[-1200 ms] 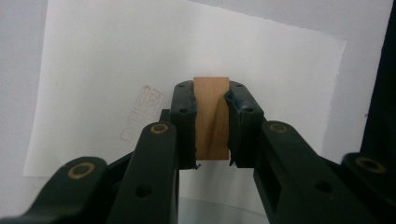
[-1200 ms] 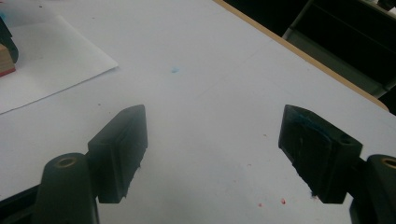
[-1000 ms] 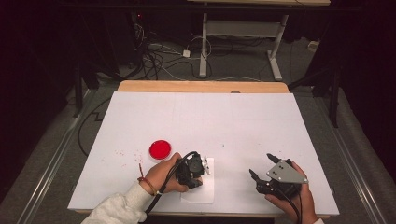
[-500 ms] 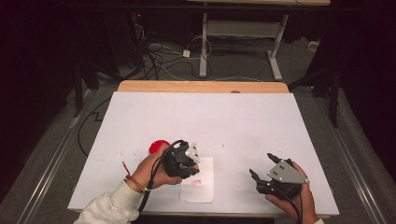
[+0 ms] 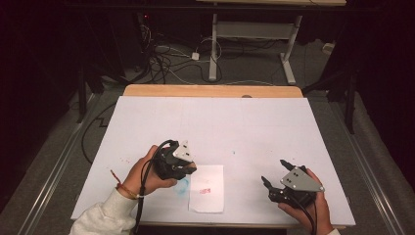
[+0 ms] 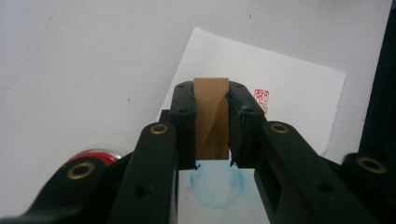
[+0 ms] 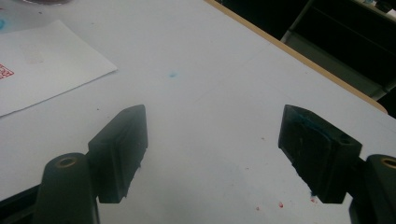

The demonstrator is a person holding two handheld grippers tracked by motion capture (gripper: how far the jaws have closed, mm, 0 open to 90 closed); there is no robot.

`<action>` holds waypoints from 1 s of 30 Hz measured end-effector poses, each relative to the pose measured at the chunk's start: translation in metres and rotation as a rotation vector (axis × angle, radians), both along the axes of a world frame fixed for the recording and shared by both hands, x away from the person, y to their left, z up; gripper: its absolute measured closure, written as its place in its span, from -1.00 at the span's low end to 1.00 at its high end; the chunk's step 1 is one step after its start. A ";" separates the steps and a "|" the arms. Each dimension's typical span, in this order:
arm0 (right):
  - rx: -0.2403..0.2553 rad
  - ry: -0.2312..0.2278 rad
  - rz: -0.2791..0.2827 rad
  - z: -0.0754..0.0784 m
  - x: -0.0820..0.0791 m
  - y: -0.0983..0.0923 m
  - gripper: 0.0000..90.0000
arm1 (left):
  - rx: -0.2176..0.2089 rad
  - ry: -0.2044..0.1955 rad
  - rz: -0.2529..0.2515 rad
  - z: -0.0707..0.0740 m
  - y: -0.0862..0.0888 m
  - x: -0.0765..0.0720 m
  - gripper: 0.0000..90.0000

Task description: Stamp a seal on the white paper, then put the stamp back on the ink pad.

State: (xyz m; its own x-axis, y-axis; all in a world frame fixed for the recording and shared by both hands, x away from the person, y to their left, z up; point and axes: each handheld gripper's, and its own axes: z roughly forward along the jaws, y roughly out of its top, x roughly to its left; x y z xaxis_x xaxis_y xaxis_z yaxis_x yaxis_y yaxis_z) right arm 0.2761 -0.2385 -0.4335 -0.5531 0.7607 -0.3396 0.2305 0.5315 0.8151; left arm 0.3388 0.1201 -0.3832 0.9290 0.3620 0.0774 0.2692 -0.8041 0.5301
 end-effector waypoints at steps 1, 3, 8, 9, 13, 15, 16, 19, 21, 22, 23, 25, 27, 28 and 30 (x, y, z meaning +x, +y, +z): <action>0.000 0.001 -0.001 0.000 0.000 0.000 -0.46 | -0.007 -0.007 0.014 0.001 0.003 0.000 0.63; -0.002 0.003 0.002 -0.001 0.001 0.000 -0.46 | -0.008 -0.007 0.024 0.002 0.008 0.002 0.63; 0.003 0.002 0.000 -0.001 0.001 -0.001 -0.46 | -0.013 -0.013 0.061 0.002 0.019 0.005 0.63; 0.003 0.002 0.000 -0.001 0.001 -0.001 -0.46 | -0.011 -0.010 0.060 0.002 0.021 0.005 0.63; 0.001 0.003 0.002 -0.001 0.001 -0.001 -0.46 | -0.002 -0.012 0.086 0.003 0.029 0.006 0.63; 0.006 0.002 0.001 0.000 0.001 0.000 -0.46 | -0.010 -0.012 0.105 0.004 0.034 0.006 0.63; 0.006 0.003 0.006 0.000 0.001 0.000 -0.46 | -0.011 -0.006 0.107 0.005 0.037 0.007 0.63; -0.004 0.007 0.010 -0.002 0.001 0.002 -0.46 | -0.017 -0.002 0.126 0.005 0.042 0.010 0.63; -0.002 0.007 0.009 -0.001 0.002 0.001 -0.46 | -0.017 0.001 0.130 0.004 0.045 0.013 0.63; -0.002 0.006 0.009 -0.001 0.002 0.001 -0.46 | -0.012 0.002 0.139 0.003 0.047 0.014 0.63; -0.003 0.008 0.008 -0.001 0.002 0.001 -0.46 | -0.001 0.010 0.142 0.001 0.048 0.016 0.63; -0.005 0.012 0.004 -0.002 0.002 0.002 -0.45 | -0.001 0.020 0.159 -0.002 0.051 0.021 0.63; -0.008 0.012 0.009 -0.002 0.002 0.002 -0.45 | 0.003 0.035 0.169 -0.006 0.053 0.025 0.63; -0.011 0.014 0.010 -0.003 0.002 0.003 -0.45 | 0.006 0.037 0.177 -0.008 0.053 0.028 0.63; -0.015 0.016 0.014 -0.004 0.001 0.002 -0.46 | 0.018 0.056 0.188 -0.012 0.054 0.033 0.63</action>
